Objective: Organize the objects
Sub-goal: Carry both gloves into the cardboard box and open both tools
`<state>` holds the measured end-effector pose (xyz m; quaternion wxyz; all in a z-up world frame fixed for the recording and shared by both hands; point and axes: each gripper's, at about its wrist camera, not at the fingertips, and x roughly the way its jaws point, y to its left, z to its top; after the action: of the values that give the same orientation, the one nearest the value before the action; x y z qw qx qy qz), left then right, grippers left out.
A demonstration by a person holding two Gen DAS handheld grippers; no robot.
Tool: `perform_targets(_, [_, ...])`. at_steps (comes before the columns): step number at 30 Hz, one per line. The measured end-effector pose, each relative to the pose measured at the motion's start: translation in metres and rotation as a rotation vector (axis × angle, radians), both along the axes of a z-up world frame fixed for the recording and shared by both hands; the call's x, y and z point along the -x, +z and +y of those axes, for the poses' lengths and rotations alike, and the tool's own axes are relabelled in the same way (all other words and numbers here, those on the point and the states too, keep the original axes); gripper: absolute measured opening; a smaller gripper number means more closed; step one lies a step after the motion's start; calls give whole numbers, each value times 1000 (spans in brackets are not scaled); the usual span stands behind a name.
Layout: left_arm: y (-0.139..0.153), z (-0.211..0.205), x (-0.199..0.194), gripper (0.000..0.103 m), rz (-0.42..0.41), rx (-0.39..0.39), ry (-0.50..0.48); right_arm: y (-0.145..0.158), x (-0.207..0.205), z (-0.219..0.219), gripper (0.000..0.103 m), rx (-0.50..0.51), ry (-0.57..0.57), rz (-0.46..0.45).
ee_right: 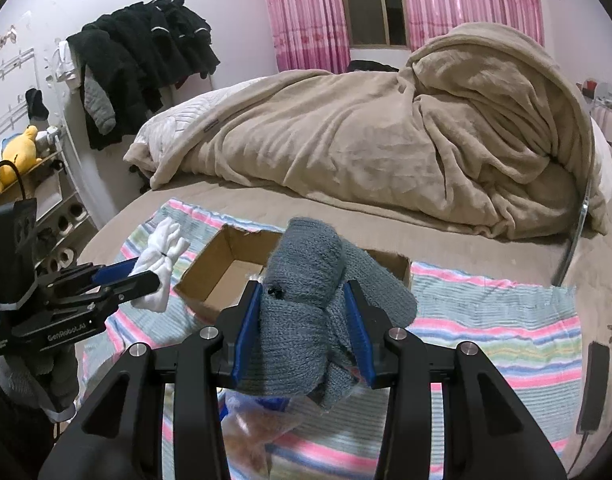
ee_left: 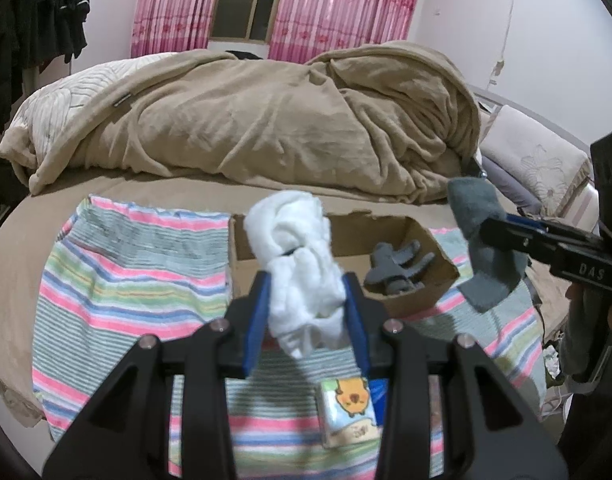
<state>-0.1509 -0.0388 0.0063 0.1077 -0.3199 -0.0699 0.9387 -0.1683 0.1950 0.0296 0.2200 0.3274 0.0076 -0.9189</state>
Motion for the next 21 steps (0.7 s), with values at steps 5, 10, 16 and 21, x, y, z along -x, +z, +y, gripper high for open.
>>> perform_targets(5, [-3,-2,19,37,-2,24,0,-6,19,-3,44,8,-8,-1])
perform_targets(10, [-13,-1,33,37,-17,19,-10,-18,36,-11,44,0,-7,-16])
perform_targets(16, [-29,0,50,37,-43,20,-15,-36,56,-20,44,-11,-5,-34])
perform_targets(21, [-42,4,61,37,-70,32,-41,-58,71,-24,44,-11,-17,-74])
